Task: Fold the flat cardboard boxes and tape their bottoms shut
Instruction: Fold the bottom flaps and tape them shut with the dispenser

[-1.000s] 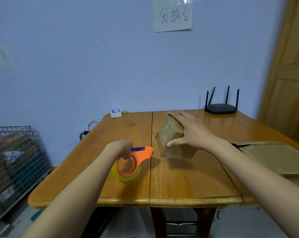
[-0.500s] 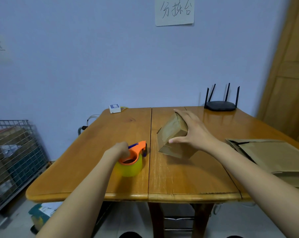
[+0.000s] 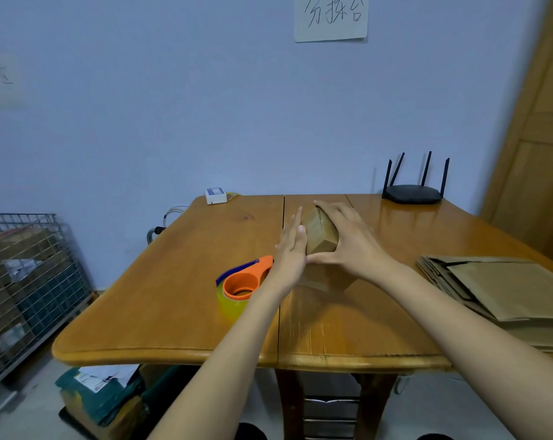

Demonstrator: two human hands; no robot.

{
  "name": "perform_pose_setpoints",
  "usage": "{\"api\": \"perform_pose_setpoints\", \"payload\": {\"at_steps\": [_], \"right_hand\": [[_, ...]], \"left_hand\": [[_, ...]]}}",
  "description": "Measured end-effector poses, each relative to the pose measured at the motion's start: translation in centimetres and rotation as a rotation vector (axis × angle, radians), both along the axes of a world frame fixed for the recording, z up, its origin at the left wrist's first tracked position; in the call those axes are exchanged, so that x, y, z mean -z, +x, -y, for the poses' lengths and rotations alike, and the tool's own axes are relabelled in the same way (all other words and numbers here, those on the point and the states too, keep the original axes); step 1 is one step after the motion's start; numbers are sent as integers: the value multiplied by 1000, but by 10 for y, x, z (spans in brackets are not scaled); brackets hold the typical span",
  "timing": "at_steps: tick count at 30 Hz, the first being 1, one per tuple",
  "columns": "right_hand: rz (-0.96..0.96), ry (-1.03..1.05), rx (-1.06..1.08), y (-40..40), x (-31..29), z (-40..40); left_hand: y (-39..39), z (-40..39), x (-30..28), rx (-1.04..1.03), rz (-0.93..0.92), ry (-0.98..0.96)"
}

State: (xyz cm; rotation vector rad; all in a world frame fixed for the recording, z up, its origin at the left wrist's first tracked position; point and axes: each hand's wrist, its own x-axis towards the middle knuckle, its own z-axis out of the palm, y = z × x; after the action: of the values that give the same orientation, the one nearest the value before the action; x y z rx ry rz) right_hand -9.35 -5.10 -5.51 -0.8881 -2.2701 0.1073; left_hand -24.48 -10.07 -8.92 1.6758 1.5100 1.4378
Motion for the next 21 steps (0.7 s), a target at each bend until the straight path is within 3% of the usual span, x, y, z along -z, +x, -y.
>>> {"api": "perform_pose_setpoints", "payload": {"at_steps": [10, 13, 15, 17, 21], "right_hand": [[-108, -44, 26, 9, -2, 6], [-24, -55, 34, 12, -14, 4], [28, -60, 56, 13, -16, 3], [-24, -153, 109, 14, -14, -1], [-215, -411, 195, 16, -9, -8]], "left_hand": [[-12, 3, 26, 135, 354, -64], [-18, 2, 39, 13, 439, -42], [-20, 4, 34, -103, 650, -5], [-23, 5, 24, -90, 788, -35], [-20, 7, 12, 84, 560, -222]]}}
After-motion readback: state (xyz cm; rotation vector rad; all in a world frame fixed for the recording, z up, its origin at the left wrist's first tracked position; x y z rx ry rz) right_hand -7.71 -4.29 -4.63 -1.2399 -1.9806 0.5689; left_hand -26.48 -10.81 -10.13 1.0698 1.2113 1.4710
